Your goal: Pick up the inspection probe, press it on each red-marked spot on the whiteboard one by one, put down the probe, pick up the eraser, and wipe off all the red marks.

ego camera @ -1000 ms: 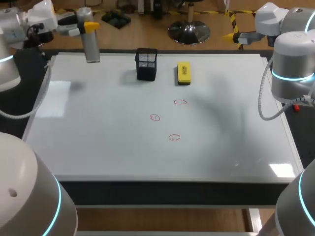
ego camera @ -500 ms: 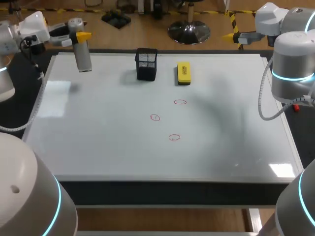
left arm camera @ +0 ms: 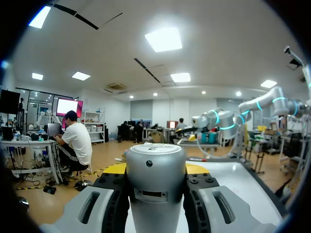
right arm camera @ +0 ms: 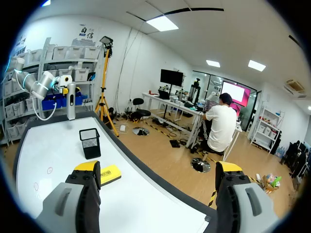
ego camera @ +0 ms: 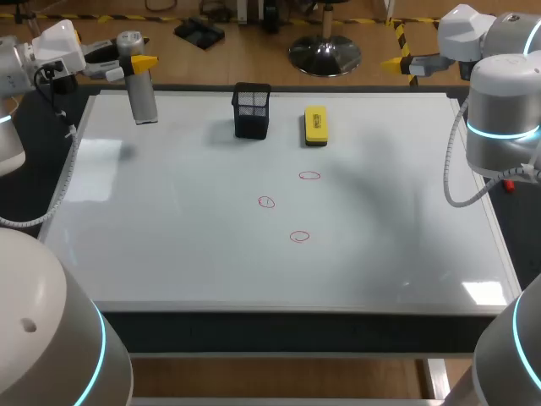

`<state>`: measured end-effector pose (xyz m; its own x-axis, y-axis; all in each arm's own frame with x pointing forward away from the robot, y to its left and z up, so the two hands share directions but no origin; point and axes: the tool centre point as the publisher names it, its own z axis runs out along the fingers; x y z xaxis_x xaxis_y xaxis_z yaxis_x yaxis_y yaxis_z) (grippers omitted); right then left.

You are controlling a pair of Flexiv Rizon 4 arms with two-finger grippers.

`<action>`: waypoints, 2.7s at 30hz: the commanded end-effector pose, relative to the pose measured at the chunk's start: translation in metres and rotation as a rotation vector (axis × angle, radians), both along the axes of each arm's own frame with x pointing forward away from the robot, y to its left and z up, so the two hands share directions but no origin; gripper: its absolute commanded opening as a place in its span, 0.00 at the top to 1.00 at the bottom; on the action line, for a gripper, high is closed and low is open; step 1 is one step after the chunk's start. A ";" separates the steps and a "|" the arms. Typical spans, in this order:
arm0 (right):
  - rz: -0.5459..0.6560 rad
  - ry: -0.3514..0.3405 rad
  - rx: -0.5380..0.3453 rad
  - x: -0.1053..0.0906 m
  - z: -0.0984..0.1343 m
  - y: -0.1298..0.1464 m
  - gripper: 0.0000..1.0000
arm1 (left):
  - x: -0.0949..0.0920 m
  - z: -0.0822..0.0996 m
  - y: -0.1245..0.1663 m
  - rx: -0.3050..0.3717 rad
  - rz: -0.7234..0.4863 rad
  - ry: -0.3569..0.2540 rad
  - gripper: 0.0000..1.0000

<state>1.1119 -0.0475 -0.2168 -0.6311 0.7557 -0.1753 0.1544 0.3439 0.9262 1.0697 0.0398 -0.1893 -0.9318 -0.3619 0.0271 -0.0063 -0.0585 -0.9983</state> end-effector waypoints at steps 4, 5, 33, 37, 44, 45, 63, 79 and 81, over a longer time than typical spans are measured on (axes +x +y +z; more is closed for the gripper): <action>0.284 0.097 -0.025 0.015 -0.018 0.026 0.00 | -0.001 0.001 0.000 0.001 0.003 0.000 1.00; 0.309 0.119 -0.060 0.016 -0.019 0.030 0.00 | -0.001 0.001 0.000 0.001 0.003 0.000 1.00; 1.130 0.526 -1.250 0.005 -0.074 0.083 0.00 | -0.001 0.001 0.000 0.001 0.003 0.000 1.00; 1.179 0.528 -1.372 0.006 -0.073 0.088 0.00 | -0.001 0.001 0.000 0.001 0.003 0.000 1.00; 1.189 0.539 -1.407 0.010 -0.075 0.086 0.00 | -0.001 0.001 0.000 0.001 0.003 0.000 1.00; 1.189 0.539 -1.407 0.010 -0.075 0.086 0.00 | -0.001 0.001 0.000 0.001 0.003 0.000 1.00; 1.189 0.539 -1.407 0.010 -0.075 0.086 0.00 | -0.001 0.001 0.000 0.001 0.003 0.000 1.00; 1.523 0.224 -1.320 0.004 -0.115 0.094 0.00 | -0.001 0.001 0.000 0.001 0.003 0.000 1.00; 1.583 0.108 -1.355 0.002 -0.120 0.097 0.00 | -0.001 0.001 0.000 0.001 0.003 0.000 1.00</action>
